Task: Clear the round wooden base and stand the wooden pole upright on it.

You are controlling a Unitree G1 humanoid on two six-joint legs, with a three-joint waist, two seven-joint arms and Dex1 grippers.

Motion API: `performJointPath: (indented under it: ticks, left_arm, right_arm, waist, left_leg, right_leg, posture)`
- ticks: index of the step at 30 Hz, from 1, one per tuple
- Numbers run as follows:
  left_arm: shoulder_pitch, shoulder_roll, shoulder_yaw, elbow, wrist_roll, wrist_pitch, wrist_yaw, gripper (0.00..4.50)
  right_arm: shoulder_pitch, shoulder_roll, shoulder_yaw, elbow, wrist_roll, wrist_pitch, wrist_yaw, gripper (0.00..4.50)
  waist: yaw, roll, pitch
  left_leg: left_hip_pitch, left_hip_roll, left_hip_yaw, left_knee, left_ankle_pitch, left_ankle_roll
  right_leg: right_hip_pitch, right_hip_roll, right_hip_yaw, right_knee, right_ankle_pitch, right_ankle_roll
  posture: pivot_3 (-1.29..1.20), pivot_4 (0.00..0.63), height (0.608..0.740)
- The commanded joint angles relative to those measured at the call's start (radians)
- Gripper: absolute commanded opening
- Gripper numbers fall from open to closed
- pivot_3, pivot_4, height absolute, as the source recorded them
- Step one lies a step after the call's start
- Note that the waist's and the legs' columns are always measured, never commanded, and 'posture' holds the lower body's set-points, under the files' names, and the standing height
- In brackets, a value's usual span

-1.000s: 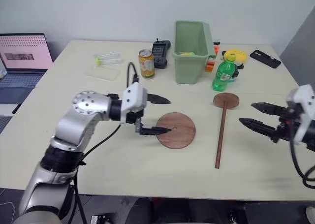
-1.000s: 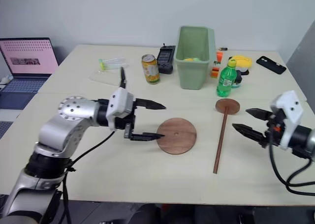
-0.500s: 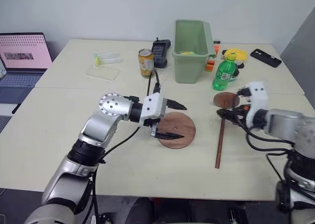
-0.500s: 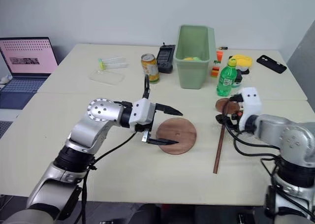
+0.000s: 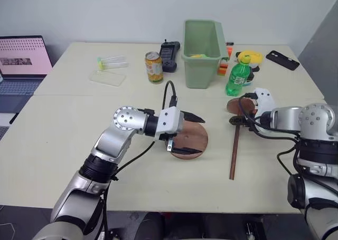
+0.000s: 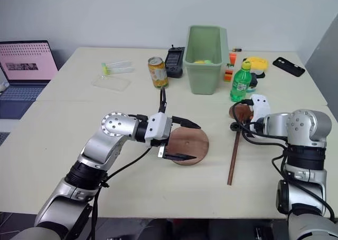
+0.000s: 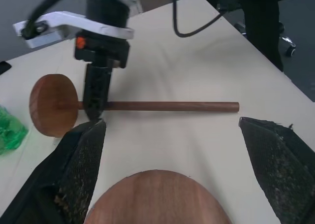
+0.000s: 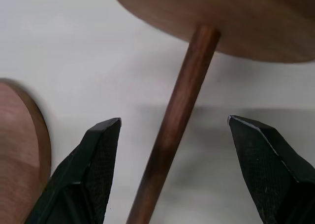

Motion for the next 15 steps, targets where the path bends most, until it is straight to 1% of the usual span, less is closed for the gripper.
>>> performJointPath:
  ticks: [1, 2, 9, 11, 15]
  left_arm:
    - [0.007, 0.006, 0.008, -0.039, 0.003, -0.010, 0.010, 4.50]
    - [0.010, 0.007, 0.008, -0.042, 0.004, -0.010, 0.011, 4.50]
    - [0.025, 0.013, 0.014, -0.054, 0.006, -0.003, 0.021, 4.50]
    - [0.024, 0.015, 0.015, -0.054, 0.007, -0.002, 0.023, 4.50]
    - [0.021, 0.021, 0.013, -0.044, 0.014, -0.012, 0.024, 4.50]
  right_arm:
    - [-0.056, -0.017, 0.015, 0.060, -0.008, 0.008, 0.015, 3.27]
    - [-0.068, -0.018, 0.022, 0.075, -0.012, 0.008, 0.019, 3.19]
    - [-0.118, -0.010, 0.039, 0.135, -0.037, 0.008, 0.035, 1.61]
    - [-0.124, -0.003, 0.037, 0.138, -0.041, 0.008, 0.034, 1.20]
    - [-0.130, 0.012, 0.021, 0.139, -0.057, 0.008, 0.025, 0.24]
  waist:
    - [0.000, 0.000, 0.000]
    - [0.000, 0.000, 0.000]
    - [0.000, 0.000, 0.000]
    - [0.000, 0.000, 0.000]
    - [0.000, 0.000, 0.000]
  left_leg:
    - [0.000, 0.000, 0.000, 0.000, 0.000, 0.000]
    - [0.000, 0.000, 0.000, 0.000, 0.000, 0.000]
    - [0.000, 0.000, 0.000, 0.000, 0.000, 0.000]
    - [0.000, 0.000, 0.000, 0.000, 0.000, 0.000]
    - [0.000, 0.000, 0.000, 0.000, 0.000, 0.000]
  right_leg:
    - [0.000, 0.000, 0.000, 0.000, 0.000, 0.000]
    - [0.000, 0.000, 0.000, 0.000, 0.000, 0.000]
    - [0.000, 0.000, 0.000, 0.000, 0.000, 0.000]
    - [0.000, 0.000, 0.000, 0.000, 0.000, 0.000]
    - [0.000, 0.000, 0.000, 0.000, 0.000, 0.000]
  posture:
    - [0.00, 0.150, 0.740]
    - [0.00, 0.150, 0.740]
    - [0.00, 0.150, 0.740]
    - [0.00, 0.150, 0.740]
    - [0.00, 0.150, 0.740]
